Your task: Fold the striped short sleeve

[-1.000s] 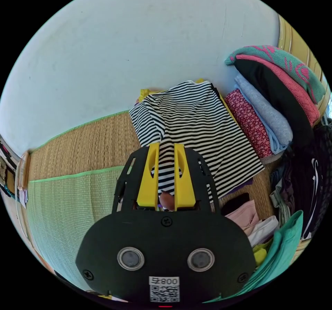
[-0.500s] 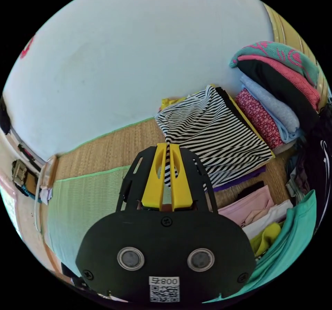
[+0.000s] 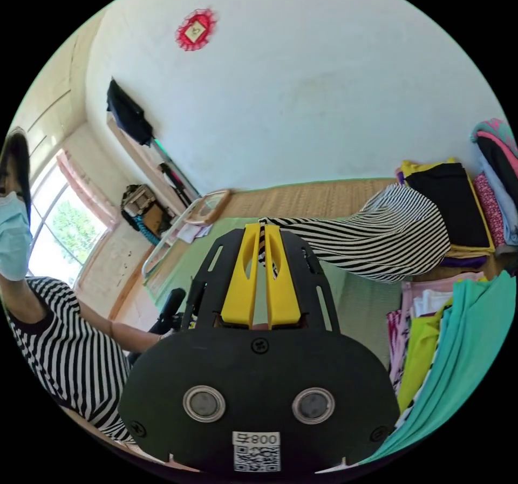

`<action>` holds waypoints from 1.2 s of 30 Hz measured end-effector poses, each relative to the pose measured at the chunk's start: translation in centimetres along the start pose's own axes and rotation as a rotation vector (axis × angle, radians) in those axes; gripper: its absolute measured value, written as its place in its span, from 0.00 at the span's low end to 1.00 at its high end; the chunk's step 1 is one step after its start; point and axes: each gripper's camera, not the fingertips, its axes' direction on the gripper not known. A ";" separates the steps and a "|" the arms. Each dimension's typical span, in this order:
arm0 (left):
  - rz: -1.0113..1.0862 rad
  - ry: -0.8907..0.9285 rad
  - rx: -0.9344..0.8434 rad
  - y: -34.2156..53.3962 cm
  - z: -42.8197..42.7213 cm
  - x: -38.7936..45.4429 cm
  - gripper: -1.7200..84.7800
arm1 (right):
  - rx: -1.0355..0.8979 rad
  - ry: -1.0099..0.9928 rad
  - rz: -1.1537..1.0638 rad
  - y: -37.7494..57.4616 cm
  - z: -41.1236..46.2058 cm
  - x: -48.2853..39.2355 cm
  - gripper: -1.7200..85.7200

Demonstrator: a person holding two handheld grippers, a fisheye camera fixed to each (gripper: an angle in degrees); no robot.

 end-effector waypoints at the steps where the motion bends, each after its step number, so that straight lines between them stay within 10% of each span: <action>1: -0.011 0.016 0.022 0.9 -1.5 -0.5 0.11 | -0.011 -0.034 -0.007 0.9 -0.5 -1.6 0.03; 36: -0.367 0.674 0.149 17.1 -3.1 -9.7 0.12 | -0.062 -0.103 0.127 20.4 -11.4 -15.6 0.03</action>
